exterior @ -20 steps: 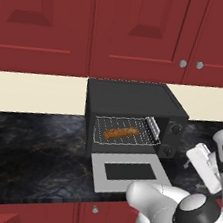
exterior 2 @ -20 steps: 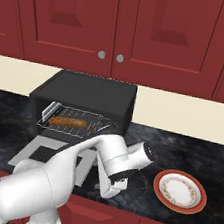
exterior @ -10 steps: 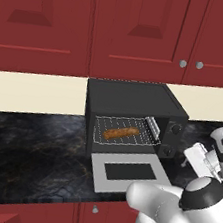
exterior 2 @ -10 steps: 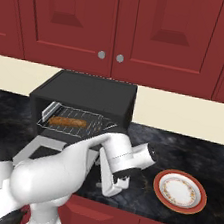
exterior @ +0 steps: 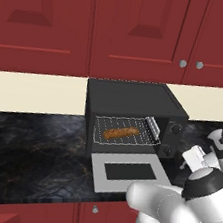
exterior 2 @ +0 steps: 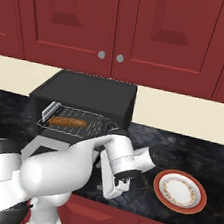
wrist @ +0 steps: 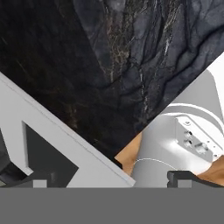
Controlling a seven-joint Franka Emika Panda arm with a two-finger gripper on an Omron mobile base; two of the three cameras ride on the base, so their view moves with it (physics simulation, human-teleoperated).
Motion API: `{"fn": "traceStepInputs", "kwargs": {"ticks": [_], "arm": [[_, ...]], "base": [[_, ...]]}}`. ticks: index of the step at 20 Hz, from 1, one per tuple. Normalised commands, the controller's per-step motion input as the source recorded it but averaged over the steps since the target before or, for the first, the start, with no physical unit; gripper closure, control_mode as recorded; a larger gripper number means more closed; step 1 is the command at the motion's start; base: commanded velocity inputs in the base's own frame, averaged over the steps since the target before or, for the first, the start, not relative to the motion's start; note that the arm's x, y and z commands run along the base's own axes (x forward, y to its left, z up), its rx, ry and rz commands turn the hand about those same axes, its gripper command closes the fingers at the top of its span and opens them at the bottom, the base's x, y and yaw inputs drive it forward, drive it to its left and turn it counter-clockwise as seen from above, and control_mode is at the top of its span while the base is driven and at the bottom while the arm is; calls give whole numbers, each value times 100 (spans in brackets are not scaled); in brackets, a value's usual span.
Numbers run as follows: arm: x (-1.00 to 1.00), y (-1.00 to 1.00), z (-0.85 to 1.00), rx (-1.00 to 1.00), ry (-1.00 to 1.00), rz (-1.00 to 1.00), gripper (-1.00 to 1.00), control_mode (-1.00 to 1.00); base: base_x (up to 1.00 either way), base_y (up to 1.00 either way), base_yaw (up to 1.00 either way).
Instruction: Pull the toaster oven rack outwards. Pick up the baguette from the plate and place it on the toaster oven rack. Close the toaster oven door fully and set the temperature to the lowest setting.
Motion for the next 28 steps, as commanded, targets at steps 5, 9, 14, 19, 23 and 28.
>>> {"fn": "traceStepInputs", "kwargs": {"ticks": [5,9,14,19,23,28], "arm": [[8,29,-3,0,0,0,-100,-100],[6,37,-1,0,-1,0,-100,-100],[6,34,-2,0,-5,0,-100,-100],[6,12,-14,0,-4,0,-100,-100],[1,0,-26,0,-1,0,-100,-100],[0,0,-21,0,-7,0,-100,-100]], "base": [[0,0,0],[0,0,0],[0,0,0],[0,0,0],[0,0,0],[0,0,0]]}}
